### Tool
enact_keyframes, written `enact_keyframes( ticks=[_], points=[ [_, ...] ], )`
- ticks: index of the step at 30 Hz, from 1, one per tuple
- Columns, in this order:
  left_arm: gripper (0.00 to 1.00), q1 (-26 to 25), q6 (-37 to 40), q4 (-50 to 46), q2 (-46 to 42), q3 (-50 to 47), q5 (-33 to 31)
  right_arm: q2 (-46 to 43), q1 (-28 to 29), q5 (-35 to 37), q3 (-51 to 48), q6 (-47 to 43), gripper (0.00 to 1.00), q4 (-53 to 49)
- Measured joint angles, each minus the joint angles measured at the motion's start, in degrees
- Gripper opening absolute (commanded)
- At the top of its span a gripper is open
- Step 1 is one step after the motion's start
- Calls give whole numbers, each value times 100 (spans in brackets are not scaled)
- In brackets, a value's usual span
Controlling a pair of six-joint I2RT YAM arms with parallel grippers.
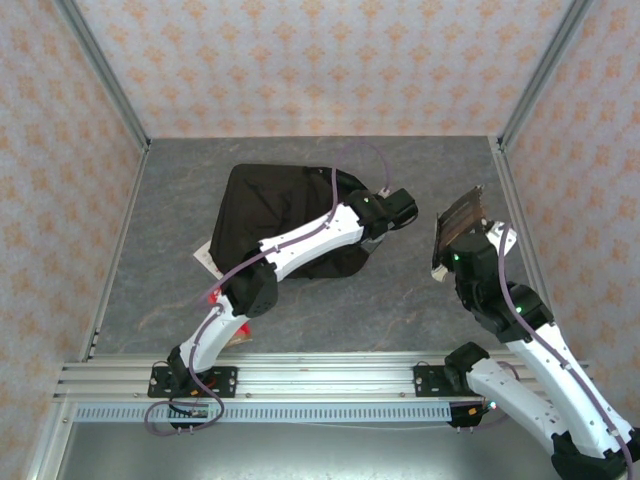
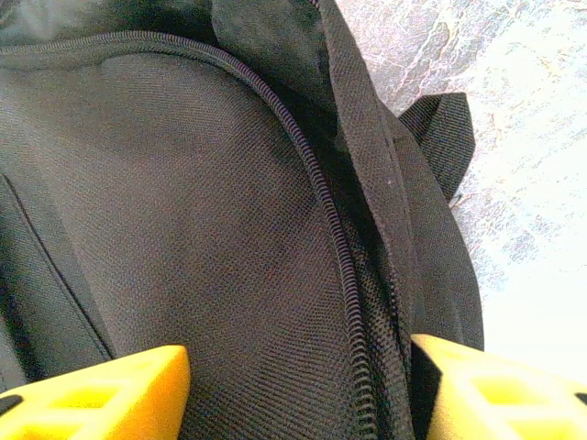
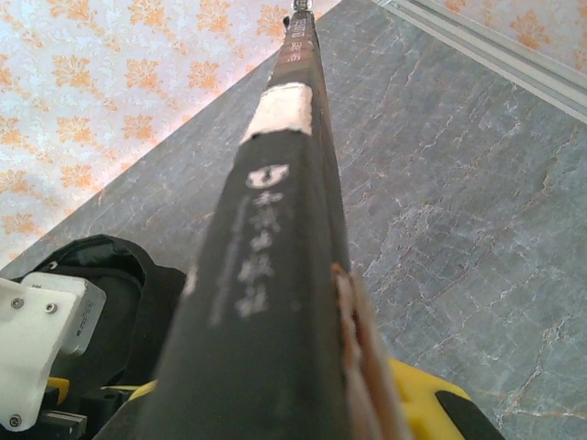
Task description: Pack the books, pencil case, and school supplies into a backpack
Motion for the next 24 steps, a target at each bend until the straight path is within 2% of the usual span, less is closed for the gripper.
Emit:
enact_keyframes(
  ticks=[9, 15, 18, 24],
  points=[
    [75, 46, 2, -151, -229, 22, 127, 50, -4, -116, -20, 2, 0, 76],
    [75, 101, 22, -245, -413, 22, 197, 142, -4, -223, -20, 2, 0, 94],
    [63, 142, 42, -278, -466, 11, 216, 190, -11, -273, -22, 2, 0, 131],
    [1, 269, 138, -245, -730, -334, 431, 372, -11, -494, -20, -7, 0, 302]
  ],
)
